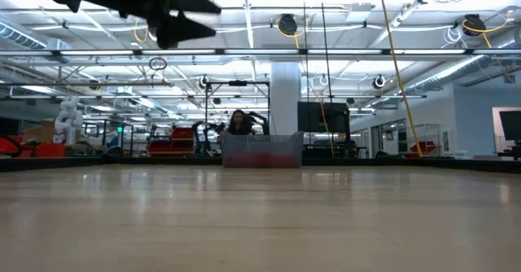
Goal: Sort & place blocks by color
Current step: Return to Home Position
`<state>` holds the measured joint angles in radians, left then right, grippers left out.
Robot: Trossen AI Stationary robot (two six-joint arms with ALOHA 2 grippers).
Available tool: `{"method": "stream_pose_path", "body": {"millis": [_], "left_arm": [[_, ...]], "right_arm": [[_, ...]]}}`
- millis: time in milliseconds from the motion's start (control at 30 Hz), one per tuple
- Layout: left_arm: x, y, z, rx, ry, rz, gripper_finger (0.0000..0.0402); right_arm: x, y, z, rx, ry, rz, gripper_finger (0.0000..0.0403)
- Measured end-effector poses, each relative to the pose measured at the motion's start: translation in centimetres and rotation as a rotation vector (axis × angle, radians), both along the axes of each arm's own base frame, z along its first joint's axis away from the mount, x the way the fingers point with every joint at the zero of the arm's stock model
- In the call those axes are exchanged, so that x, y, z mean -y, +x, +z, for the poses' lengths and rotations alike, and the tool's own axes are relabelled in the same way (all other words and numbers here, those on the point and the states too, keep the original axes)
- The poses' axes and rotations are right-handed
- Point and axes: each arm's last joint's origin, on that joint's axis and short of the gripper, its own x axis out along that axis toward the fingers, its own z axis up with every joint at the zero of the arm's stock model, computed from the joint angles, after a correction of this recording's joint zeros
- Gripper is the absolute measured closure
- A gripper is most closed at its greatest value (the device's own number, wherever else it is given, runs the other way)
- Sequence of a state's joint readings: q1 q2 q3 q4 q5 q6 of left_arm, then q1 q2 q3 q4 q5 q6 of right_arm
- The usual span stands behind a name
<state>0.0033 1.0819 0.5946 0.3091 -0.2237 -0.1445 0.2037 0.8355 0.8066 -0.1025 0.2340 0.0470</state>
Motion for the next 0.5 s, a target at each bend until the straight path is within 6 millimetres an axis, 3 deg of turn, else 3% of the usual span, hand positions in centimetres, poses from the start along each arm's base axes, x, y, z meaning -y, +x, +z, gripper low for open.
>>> {"method": "stream_pose_path", "body": {"millis": [133,233,400,500], "left_arm": [[0.2,0.1,1.9,0.195,-0.058,-0.027,0.0117],[0.8,-1.5,2.6,0.159,0.003,-0.159,0.0117],[1.4,-5.7,4.5,0.176,0.042,-0.208,0.0117],[1.5,-8.3,4.3,0.188,0.044,-0.212,0.0117]], "right_arm": [[0.5,-1.7,0.9,0.045,-0.027,-0.049,0.0156],[0.9,-3.2,0.4,-0.005,-0.012,-0.059,0.0156],[1.3,-5.4,-2.3,0.012,0.041,-0.07,0.0156],[1.5,-6.1,-4.4,0.099,0.066,-0.07,0.0156]]}}
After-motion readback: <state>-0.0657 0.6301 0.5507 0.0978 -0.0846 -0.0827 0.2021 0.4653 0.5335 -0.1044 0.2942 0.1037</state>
